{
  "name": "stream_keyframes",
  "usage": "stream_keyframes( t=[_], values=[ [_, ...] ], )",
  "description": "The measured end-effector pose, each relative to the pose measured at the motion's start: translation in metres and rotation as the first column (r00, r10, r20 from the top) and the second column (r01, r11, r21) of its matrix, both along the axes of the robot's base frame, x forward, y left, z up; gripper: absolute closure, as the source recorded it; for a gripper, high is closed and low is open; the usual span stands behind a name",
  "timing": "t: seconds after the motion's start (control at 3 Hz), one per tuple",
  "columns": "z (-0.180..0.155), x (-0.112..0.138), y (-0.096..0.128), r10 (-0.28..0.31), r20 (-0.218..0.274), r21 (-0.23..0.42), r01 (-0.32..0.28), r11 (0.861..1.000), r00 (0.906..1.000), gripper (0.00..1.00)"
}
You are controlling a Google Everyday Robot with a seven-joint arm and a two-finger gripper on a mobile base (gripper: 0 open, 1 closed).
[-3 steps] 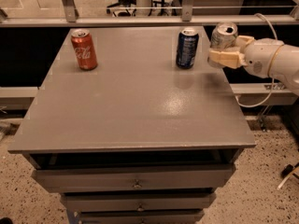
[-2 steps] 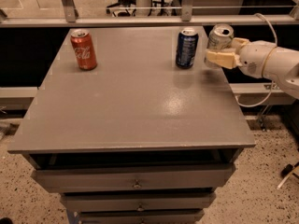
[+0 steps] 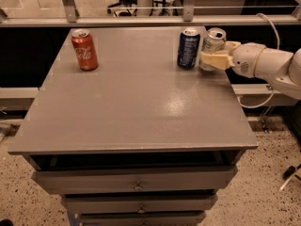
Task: Move 7up can near pepsi can
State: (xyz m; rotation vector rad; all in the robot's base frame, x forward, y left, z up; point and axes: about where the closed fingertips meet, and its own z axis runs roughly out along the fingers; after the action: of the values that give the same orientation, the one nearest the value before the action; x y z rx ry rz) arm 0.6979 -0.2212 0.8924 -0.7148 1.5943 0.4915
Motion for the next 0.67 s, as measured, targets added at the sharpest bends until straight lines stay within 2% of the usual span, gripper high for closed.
stream_keyframes(
  t=[0.67],
  values=[
    [-0.0154, 0.0046, 0.0032, 0.012, -0.038, 0.017, -0.012, 1.000, 0.9992, 0.31]
  ],
)
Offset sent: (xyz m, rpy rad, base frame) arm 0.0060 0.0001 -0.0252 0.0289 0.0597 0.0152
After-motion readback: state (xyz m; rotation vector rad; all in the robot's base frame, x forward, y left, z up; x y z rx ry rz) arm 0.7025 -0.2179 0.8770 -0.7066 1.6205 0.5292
